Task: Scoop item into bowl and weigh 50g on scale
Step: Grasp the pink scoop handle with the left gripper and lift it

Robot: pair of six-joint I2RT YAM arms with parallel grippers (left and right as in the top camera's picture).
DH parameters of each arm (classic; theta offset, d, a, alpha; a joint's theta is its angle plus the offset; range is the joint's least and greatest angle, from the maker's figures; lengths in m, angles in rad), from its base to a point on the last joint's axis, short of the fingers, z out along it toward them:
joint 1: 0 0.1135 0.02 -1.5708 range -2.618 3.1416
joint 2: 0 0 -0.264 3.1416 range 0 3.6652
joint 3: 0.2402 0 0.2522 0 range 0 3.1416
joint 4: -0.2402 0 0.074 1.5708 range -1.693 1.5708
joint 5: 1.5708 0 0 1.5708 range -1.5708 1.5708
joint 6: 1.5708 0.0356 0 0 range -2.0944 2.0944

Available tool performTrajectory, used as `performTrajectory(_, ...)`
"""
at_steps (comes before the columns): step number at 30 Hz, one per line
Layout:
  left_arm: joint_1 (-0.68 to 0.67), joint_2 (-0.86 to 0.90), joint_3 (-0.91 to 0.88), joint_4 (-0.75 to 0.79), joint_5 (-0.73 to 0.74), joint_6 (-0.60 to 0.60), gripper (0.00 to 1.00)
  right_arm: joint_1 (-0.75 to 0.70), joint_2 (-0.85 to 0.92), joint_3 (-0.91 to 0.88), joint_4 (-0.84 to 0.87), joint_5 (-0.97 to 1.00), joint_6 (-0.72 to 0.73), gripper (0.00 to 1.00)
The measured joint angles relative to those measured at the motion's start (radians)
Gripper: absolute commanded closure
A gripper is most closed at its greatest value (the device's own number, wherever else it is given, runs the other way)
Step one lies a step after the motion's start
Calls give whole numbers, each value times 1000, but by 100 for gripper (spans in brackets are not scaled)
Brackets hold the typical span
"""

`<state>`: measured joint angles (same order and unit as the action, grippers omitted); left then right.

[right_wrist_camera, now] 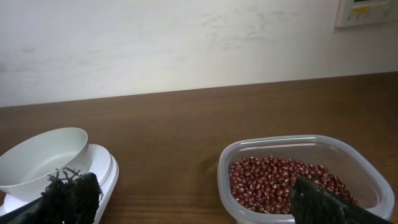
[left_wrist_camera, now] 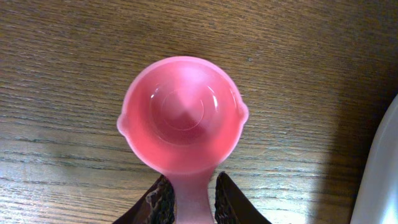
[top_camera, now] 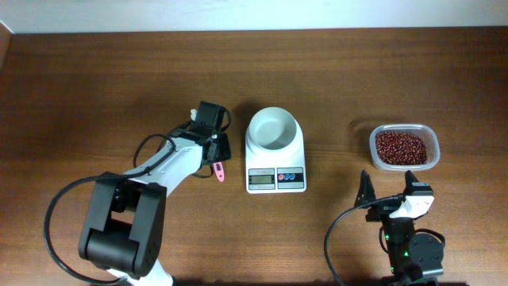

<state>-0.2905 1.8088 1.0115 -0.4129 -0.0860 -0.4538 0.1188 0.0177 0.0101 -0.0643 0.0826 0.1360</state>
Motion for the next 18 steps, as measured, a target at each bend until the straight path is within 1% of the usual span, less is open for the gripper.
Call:
performTrajectory(2, 0, 0, 0, 1, 0, 0, 85, 0, 0, 0, 0, 0, 0, 1)
performTrajectory(5, 0, 0, 0, 3, 0, 0, 83, 0, 0, 0, 0, 0, 0, 1)
performTrajectory(8, 0, -35, -1, 3, 0, 0, 83, 0, 0, 0, 0, 0, 0, 1)
performTrajectory(13, 0, -224, -2, -4, 0, 0, 85, 0, 0, 0, 0, 0, 0, 1)
performTrajectory(15, 0, -295, -2, -29, 0, -6, 88, 0, 0, 0, 0, 0, 0, 1)
performTrajectory(18, 0, -428, -2, -77, 8, -38, 85, 0, 0, 0, 0, 0, 0, 1)
